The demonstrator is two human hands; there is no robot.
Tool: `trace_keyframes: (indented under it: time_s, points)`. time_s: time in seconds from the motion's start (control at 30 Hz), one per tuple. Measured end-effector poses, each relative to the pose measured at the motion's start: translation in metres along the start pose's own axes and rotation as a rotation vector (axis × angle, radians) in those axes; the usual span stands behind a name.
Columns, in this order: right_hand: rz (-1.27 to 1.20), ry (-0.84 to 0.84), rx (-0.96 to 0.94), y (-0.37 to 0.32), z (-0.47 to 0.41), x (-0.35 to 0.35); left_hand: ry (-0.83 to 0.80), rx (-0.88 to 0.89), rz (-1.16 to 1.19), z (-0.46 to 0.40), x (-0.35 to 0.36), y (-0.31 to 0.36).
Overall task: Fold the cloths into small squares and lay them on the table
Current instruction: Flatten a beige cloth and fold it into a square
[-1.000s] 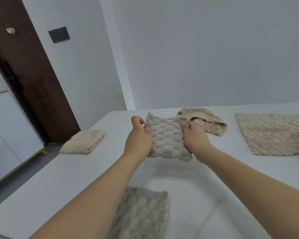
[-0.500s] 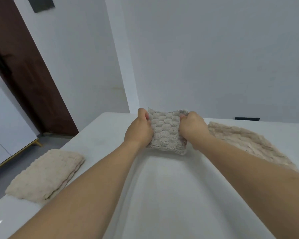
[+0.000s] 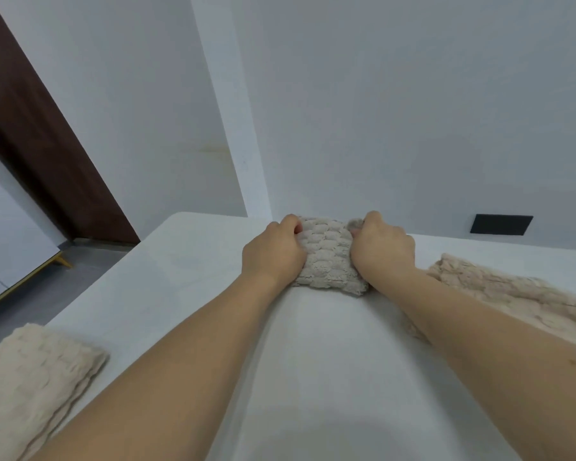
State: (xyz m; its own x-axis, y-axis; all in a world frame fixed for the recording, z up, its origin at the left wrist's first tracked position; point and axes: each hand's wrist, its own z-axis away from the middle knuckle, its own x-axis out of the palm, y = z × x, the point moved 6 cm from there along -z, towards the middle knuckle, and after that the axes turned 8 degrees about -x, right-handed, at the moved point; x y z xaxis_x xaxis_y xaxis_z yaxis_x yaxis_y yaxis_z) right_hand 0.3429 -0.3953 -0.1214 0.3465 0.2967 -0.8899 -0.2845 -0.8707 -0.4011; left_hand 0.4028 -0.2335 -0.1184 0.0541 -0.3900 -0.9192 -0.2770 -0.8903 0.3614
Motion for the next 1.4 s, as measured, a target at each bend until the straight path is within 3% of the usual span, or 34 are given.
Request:
trace_keyframes:
  time_s: [0.1,0.17,0.23,0.27,0.33,0.4,0.47,0.6,0.8,0.93,1.03,1.1,1.27,1.4]
  points:
    - [-0.047,-0.179,0.034,0.007,-0.011,-0.005,-0.084,-0.067,-0.040,-0.003,-0.007,-0.001]
    - [-0.075,-0.251,0.011,0.018,-0.013,-0.023,0.074,-0.082,-0.079,0.008,-0.029,0.008]
    - [-0.148,-0.304,-0.013,0.032,-0.007,-0.048,0.240,0.021,0.062,0.041,-0.050,0.034]
    - [-0.176,-0.338,-0.025,0.039,-0.001,-0.059,0.197,0.067,0.168,0.061,-0.053,0.051]
    - [-0.172,-0.425,-0.073,0.048,0.014,-0.077,-0.060,0.078,0.262,0.099,-0.039,0.083]
    - [-0.113,-0.547,-0.124,0.052,0.032,-0.083,-0.308,0.007,0.220,0.123,-0.010,0.103]
    - [-0.030,-0.619,-0.150,0.056,0.049,-0.080,-0.383,-0.043,0.127,0.136,0.013,0.112]
    - [-0.062,-0.541,-0.128,0.068,0.072,-0.084,-0.224,0.034,0.036,0.149,0.023,0.121]
    - [-0.467,-0.556,0.186,0.084,0.118,-0.116,-0.180,0.176,0.204,0.176,0.004,0.115]
    - [-0.713,-0.510,0.196,0.069,0.154,-0.144,-0.113,0.152,0.446,0.207,-0.032,0.115]
    - [-0.842,-0.415,0.183,0.054,0.190,-0.173,-0.306,0.074,0.664,0.250,-0.056,0.117]
    - [-0.919,-0.352,0.143,0.042,0.221,-0.195,-0.362,0.099,0.642,0.285,-0.074,0.121]
    - [-1.199,-0.175,0.134,0.016,0.315,-0.245,-0.273,0.089,0.719,0.379,-0.137,0.120]
    - [-1.248,-0.060,0.085,0.012,0.379,-0.283,-0.216,0.138,0.649,0.438,-0.190,0.127]
